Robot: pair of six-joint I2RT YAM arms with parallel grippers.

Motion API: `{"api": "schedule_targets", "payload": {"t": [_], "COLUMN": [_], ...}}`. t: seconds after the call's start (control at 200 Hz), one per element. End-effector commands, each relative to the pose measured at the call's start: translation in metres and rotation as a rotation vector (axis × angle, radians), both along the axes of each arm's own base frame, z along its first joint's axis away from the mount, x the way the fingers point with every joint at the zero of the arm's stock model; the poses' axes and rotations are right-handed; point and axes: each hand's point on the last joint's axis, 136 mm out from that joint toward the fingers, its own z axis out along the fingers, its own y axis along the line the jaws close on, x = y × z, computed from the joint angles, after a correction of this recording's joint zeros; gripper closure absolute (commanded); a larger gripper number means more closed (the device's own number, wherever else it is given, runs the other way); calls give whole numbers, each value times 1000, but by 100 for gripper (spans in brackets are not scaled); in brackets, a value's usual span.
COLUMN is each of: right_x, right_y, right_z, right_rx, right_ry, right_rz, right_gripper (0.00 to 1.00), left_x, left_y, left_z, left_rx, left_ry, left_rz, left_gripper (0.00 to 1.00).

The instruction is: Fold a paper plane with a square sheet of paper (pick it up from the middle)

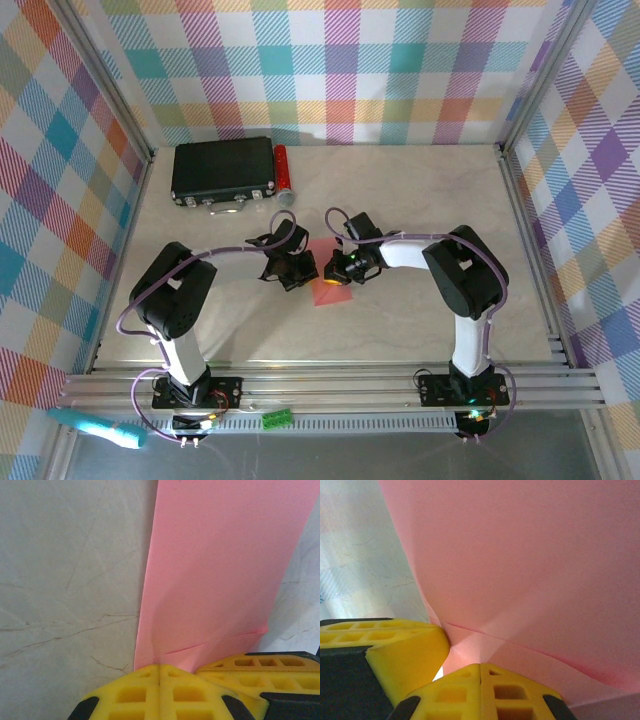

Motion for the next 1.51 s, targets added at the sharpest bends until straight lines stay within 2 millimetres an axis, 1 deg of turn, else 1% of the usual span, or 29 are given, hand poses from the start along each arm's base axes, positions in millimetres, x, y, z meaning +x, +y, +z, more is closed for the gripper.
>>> {"api": "schedule_targets", "payload": {"t": [0.0, 0.135, 0.205, 0.33, 0.385, 0.44, 0.505, 0.7, 0.85, 0.965, 1.105, 1.235, 1.375, 1.5], "right_x": [-4, -13, -17, -22, -23, -23, -23, -23, -23, -16, 1, 19, 31, 37], "right_y": [-18, -27, -30, -35, -37, -39, -39, -38, -40, -45, -50, -50, -52, -61], "right_z": [-16, -31, -38, -44, -46, -48, -50, -54, -55, -50, -35, -21, -14, -15], "right_rx": [-98, -130, -140, -157, -166, -173, -174, -171, -182, -202, -217, -178, -127, -130], "right_ry": [-11, 9, 23, 43, 51, 59, 69, 88, 85, 42, -54, -92, -76, -52], "right_rz": [0, -10, -18, -41, -54, -68, -80, -99, -109, -129, -160, -207, -239, -276], "right_gripper": [100, 100, 100, 100, 100, 100, 100, 100, 100, 100, 100, 100, 100, 100], "left_x": [-20, -14, -7, 9, 12, 12, 9, -4, -14, -23, -30, -34, -37, -37], "left_y": [23, 17, 7, -14, -18, -19, -18, -10, 4, 17, 24, 28, 32, 33], "left_z": [-32, -23, -11, 20, 28, 29, 24, -2, -21, -33, -40, -44, -47, -47], "left_rx": [139, 118, 69, -66, -105, -133, -143, -102, -24, 52, 87, 106, 122, 127], "left_ry": [92, 71, 41, -44, -71, -81, -72, -4, 48, 86, 108, 119, 129, 128], "left_rz": [-9, -19, -25, -18, 0, 17, 29, 43, 59, 65, 53, 48, 44, 40], "left_gripper": [100, 100, 100, 100, 100, 100, 100, 100, 100, 100, 100, 100, 100, 100]}}
